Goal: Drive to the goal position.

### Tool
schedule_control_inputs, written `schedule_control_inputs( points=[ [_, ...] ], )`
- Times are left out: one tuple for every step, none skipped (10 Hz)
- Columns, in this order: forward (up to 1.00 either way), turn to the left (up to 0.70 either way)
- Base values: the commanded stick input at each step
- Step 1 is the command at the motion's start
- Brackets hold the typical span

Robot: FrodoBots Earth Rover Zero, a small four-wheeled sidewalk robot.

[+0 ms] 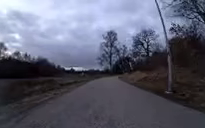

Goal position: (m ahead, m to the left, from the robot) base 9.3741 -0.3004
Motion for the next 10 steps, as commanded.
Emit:
schedule_control_inputs(
  points=[
    [0.50,0.00],
    [0.50,0.00],
    [0.50,0.00],
    [0.50,0.00],
    [0.50,0.00],
    [0.50,0.00],
    [0.50,0.00],
    [0.50,0.00],
    [0.50,0.00],
    [0.50,0.00]
  ],
)
